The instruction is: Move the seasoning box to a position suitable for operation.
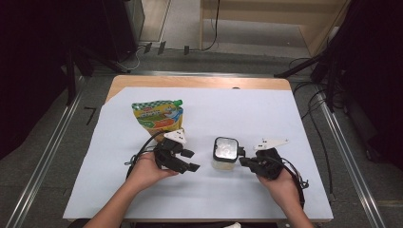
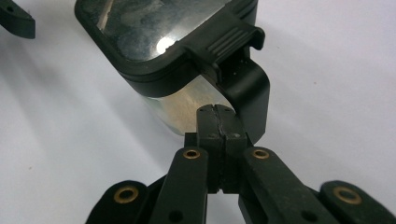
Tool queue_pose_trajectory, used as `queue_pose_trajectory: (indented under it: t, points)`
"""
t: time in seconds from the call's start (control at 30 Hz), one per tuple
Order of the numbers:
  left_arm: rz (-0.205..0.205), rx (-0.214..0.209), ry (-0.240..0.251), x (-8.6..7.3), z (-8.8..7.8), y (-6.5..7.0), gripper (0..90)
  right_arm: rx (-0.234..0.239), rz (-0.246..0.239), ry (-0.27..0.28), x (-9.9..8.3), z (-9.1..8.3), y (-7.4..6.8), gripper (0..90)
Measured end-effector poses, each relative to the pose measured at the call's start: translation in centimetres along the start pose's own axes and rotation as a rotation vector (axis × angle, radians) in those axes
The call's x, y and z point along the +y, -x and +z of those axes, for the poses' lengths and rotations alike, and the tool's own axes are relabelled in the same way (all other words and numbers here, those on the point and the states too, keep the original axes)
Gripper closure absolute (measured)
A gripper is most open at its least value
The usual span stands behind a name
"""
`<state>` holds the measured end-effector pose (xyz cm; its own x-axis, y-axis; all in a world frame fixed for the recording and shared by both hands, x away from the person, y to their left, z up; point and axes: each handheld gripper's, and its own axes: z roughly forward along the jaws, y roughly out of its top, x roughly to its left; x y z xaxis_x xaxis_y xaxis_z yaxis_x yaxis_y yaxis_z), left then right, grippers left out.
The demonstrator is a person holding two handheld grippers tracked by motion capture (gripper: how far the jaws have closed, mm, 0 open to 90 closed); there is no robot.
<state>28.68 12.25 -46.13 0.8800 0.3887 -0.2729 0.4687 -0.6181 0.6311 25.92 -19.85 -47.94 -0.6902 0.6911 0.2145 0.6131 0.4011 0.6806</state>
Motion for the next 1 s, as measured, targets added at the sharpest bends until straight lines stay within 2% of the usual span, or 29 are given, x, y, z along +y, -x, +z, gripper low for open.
queue_pose_trajectory:
  t: [0.13, 0.3, 0.4, 0.47, 0.6, 0.67, 0.73, 0.87, 1.0]
  points:
    - [0.019, -0.005, -0.006, 0.3, 0.7, 0.3, 39.6, -0.009, -0.002, -0.001, 0.1, 0.0, 0.5, 90.0]
    - [0.018, 0.007, 0.020, 0.9, 0.9, 0.2, 36.8, -0.011, 0.023, -0.003, 0.2, -0.1, 1.4, 90.0]
    - [-0.012, -0.024, 0.045, 1.4, 1.0, 0.0, 33.9, -0.004, 0.024, -0.011, 0.1, -0.1, 1.7, 90.0]
    - [-0.007, -0.036, 0.055, 1.8, 0.9, -0.1, 30.3, -0.003, 0.027, -0.005, 0.2, -0.4, 1.8, 90.0]
    - [0.016, -0.065, 0.058, 2.5, 0.7, 0.1, 28.0, -0.023, 0.032, 0.027, 0.5, -1.6, 1.9, 90.0]
    - [0.044, -0.060, 0.035, 2.9, 0.9, 0.2, 28.0, -0.039, 0.033, 0.043, 0.6, -1.9, 2.1, 90.0]
    - [0.081, -0.058, 0.020, 3.6, 1.2, 0.1, 27.8, -0.041, 0.057, 0.067, 0.7, -2.0, 2.5, 90.0]
    - [0.102, -0.075, 0.026, 5.1, 1.4, -0.2, 25.9, -0.045, 0.076, 0.069, 0.9, -1.8, 2.8, 90.0]
    - [0.125, -0.086, 0.017, 5.8, 1.3, -0.8, 25.5, -0.051, 0.079, 0.074, 0.9, -1.8, 2.9, 90.0]
